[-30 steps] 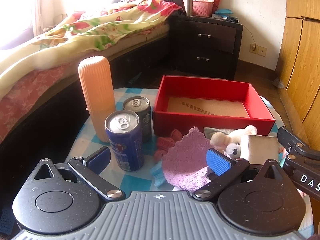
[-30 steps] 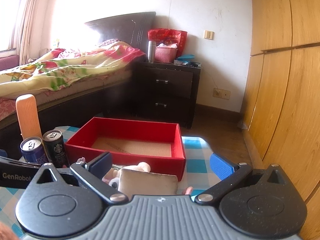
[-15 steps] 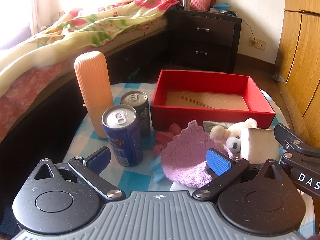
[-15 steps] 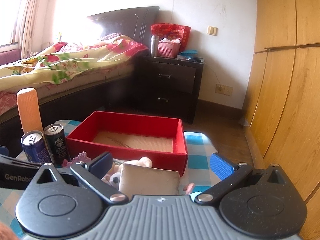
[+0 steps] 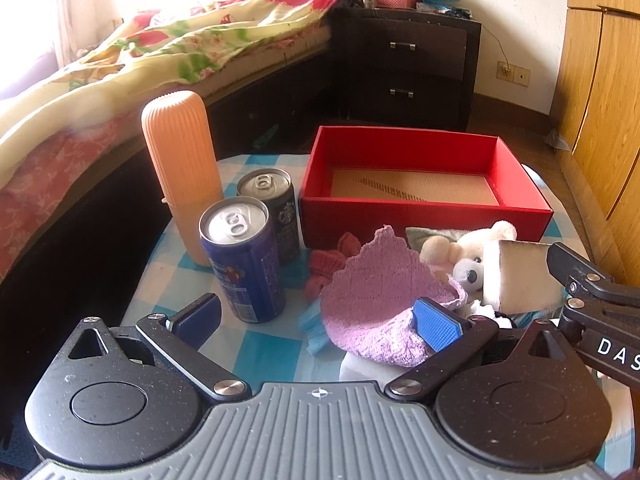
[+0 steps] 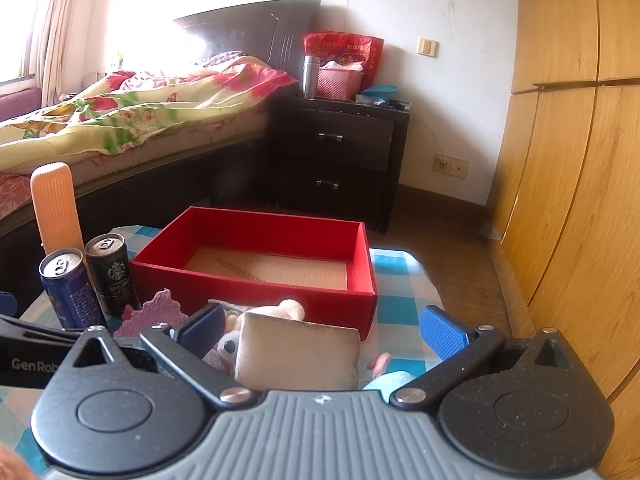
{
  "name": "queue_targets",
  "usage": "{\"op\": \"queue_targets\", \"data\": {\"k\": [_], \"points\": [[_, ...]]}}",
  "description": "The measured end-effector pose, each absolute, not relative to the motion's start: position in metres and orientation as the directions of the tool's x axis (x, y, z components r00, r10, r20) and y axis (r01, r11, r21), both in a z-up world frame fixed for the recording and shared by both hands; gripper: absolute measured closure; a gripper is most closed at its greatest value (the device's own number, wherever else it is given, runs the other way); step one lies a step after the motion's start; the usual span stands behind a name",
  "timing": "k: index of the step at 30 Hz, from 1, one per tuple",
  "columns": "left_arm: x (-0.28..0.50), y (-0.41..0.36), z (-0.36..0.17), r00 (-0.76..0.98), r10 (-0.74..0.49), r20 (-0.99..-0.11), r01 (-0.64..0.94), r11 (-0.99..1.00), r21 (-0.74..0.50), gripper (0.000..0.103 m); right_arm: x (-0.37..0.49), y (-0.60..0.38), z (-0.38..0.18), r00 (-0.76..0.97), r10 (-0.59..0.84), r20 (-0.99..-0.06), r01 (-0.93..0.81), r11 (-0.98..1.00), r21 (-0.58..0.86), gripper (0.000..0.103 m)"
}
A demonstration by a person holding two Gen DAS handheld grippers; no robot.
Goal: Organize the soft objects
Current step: 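Move the left gripper toward the pink towel on the table, then close the left gripper on the pink towel and lift it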
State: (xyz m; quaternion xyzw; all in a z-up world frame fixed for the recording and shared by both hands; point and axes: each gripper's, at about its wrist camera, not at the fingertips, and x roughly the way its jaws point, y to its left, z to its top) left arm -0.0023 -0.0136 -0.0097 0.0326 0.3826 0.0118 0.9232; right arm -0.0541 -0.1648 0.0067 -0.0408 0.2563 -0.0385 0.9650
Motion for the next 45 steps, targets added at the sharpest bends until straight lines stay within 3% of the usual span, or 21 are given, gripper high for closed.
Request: {"op": "queue_targets", "data": {"k": [23,32,45], "points": [[-0.003,-0.02,0.0,0.702,0.006,-0.712,0.038,0.998,0.046,0.005,-0.058,-0.181,0.017,0.866,-0.096,-0.49,0.076,0.995,-0.061,0.018],[-0.017,-0.029,-0.002,0.636,-0.152,-0.756,0.185,0.982,-0.042,0.005,-0.064,-0.238,0.013,0.768,-0.153,-0.622,0.157,0.986,-0.049,0.018],[-0.003,-0.042,-0.028,0.521,-0.09,-0.849,0.185,0.983,0.009,0.006,-0.063,-0.224,-0.017,0.651,-0.052,-0.758,0.051,0.998,-0.026,0.018]]}}
